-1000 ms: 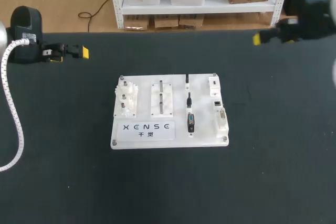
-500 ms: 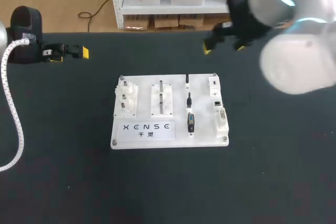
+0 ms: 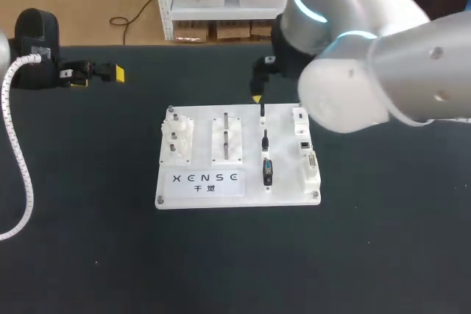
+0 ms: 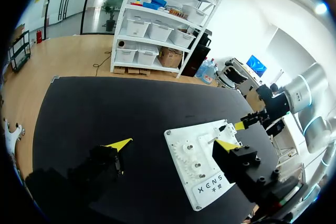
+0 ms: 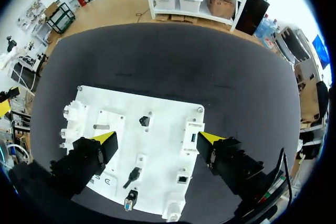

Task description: Insert the USB connector, Ethernet cable, and multi-pin plug into their matching sockets one by one.

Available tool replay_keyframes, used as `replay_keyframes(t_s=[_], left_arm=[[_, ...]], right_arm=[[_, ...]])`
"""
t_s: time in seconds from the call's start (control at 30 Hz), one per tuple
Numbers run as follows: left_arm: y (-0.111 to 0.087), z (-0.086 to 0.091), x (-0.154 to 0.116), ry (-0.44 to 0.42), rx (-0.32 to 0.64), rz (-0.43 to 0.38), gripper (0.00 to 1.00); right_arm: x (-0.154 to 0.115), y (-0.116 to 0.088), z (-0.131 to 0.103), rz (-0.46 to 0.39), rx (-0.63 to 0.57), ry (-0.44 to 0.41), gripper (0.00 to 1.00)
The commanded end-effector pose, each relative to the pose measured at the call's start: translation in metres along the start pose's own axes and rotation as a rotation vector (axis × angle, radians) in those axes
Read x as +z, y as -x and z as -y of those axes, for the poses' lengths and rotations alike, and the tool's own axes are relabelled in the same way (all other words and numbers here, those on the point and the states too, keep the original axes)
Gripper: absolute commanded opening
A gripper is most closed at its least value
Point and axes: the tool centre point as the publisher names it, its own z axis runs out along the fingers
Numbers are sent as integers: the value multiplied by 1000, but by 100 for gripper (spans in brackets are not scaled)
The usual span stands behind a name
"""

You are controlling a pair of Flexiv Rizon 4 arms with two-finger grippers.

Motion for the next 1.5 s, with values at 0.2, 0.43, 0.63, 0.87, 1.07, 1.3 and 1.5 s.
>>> replay_keyframes(t_s=[0.2, 0.43, 0.63, 0.87, 1.07, 1.3, 1.5], left_arm=[[0, 0, 0, 0, 0, 0, 100], [0, 0, 0, 0, 0, 0, 100], [0, 0, 0, 0, 0, 0, 100], [0, 0, 0, 0, 0, 0, 100], [0, 0, 0, 0, 0, 0, 100], [0, 0, 0, 0, 0, 0, 100], [0, 0, 0, 0, 0, 0, 100]], right_arm=[[30, 3, -10, -47, 41, -21, 100], [38, 7, -14, -64, 48, -21, 100], [44, 8, -22, -107, 34, -43, 100], [51, 6, -23, -117, 46, -55, 100], [58, 6, -20, -129, 58, -80, 100], [60, 8, -21, -121, 76, -94, 100], [58, 9, -22, -111, 60, -110, 100]])
